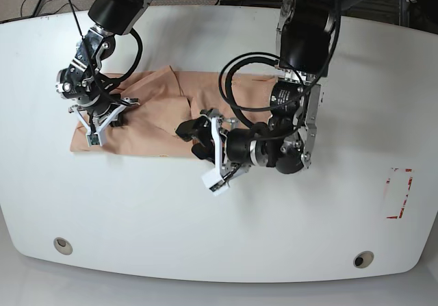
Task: Layout the t-shirt on the table in an organized manner, then fold the t-shirt properly
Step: 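Grasp the shirt end with the left gripper and fold it toward the right gripper, then grasp the opposite shirt end with the right gripper and lift it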
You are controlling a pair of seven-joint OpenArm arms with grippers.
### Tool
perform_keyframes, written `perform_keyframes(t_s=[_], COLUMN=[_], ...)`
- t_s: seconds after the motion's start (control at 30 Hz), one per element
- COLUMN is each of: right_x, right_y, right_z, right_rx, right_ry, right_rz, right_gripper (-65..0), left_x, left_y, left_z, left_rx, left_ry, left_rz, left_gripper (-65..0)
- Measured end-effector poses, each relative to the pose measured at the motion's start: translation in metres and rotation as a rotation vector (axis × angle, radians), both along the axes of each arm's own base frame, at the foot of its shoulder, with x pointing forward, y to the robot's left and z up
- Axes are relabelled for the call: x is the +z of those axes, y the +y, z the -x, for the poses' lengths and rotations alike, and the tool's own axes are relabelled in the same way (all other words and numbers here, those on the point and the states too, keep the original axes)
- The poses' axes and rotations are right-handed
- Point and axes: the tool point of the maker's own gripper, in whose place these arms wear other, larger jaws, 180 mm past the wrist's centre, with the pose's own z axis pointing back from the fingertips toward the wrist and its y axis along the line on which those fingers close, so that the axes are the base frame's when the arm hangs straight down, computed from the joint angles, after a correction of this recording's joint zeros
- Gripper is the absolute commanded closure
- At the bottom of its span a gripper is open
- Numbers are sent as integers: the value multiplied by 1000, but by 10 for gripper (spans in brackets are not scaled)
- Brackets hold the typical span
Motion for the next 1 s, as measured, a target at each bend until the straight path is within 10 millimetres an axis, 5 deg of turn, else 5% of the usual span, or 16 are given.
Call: perform_keyframes(t_s=[0.27,0.53,0.8,1.0], right_x=[0,0,0,2], right_y=[0,0,0,0], right_z=[0,0,0,0], right_rx=[0,0,0,0], right_ry=[0,3,2,1], right_rz=[0,1,0,7], right_gripper=[-10,-10,-10,-10], left_x=[8,-27,-63,-89], left_y=[34,90,109,120], left_z=[-14,-15,10,20], left_rx=[33,116,142,188], left_ry=[-51,-37,18,27], left_rz=[-31,-158,-213,-253], left_gripper=[-353,-350,-189,-176])
